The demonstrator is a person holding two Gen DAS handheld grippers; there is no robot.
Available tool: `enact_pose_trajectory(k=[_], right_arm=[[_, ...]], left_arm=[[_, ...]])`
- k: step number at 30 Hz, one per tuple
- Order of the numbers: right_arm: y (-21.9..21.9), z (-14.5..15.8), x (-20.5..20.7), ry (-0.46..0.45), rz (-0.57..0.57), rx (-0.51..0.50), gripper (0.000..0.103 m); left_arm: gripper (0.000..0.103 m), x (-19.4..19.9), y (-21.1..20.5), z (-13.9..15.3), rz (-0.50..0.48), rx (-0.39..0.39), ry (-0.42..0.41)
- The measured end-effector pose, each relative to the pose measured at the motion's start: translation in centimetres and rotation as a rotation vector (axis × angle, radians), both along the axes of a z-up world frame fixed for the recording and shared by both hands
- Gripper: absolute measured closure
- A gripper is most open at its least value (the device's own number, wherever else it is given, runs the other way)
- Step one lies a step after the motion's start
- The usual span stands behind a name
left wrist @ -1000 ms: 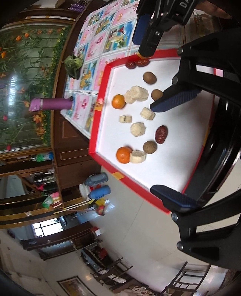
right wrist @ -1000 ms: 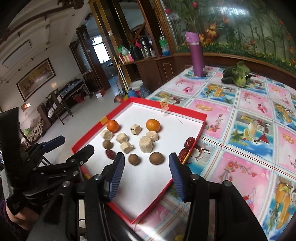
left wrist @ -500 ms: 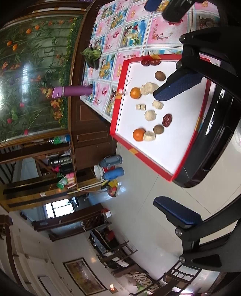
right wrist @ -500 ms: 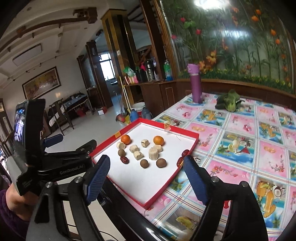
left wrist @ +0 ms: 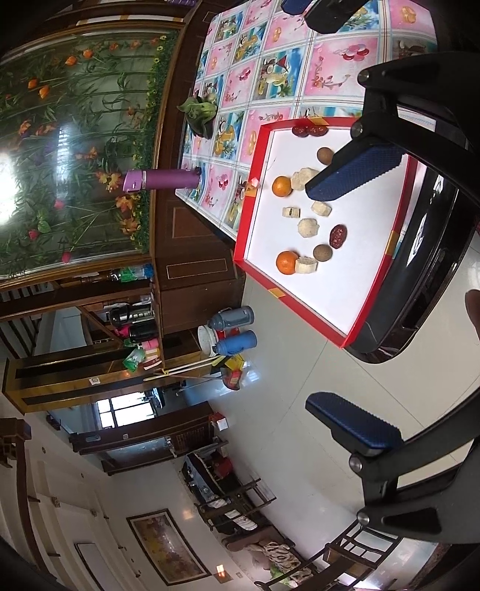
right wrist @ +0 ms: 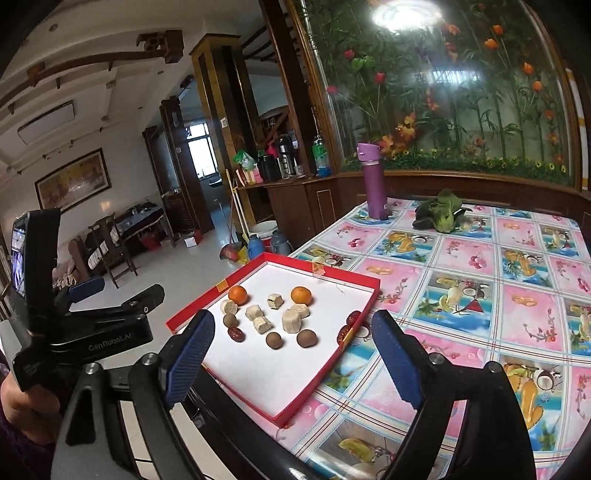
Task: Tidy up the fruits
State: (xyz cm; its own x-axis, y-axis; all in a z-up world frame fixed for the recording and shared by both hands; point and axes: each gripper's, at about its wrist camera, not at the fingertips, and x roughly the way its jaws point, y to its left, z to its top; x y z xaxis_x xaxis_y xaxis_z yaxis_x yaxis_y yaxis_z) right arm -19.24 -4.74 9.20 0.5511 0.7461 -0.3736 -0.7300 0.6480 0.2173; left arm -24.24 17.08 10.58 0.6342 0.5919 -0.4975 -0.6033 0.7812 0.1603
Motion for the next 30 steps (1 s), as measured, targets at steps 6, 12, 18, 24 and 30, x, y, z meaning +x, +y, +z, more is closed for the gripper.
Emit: enact_pose_trajectory(k=[6, 12, 18, 24, 30], right_arm=[[1.5, -0.9, 0.0, 0.016, 0.030, -0.038, 0.016], [2.8, -1.7, 0.1, 0.018, 0.042, -0.078, 0.016], [3.4, -2.1, 0.7, 0.035, 0.040, -0.089, 0.016], [4.0, -2.4, 1.0, 0.044, 0.047, -0.101, 0.016], [4.5, -2.2, 1.1, 0.045, 0.052, -0.103, 0.016]], left_arm=[[0.000, 0.9, 1.0, -0.8, 0.019, -0.009, 0.023], [0.000, 1.9, 2.0, -2.1, 0.041, -0.022, 0.066], [0.000, 2.5, 2.7, -3.1, 0.043, -0.040, 0.088], [0.000, 2.9, 3.2, -3.6, 0.041, -0.051, 0.104], [0.000, 3.2, 3.7, -4.0, 0.045, -0.062, 0.116]])
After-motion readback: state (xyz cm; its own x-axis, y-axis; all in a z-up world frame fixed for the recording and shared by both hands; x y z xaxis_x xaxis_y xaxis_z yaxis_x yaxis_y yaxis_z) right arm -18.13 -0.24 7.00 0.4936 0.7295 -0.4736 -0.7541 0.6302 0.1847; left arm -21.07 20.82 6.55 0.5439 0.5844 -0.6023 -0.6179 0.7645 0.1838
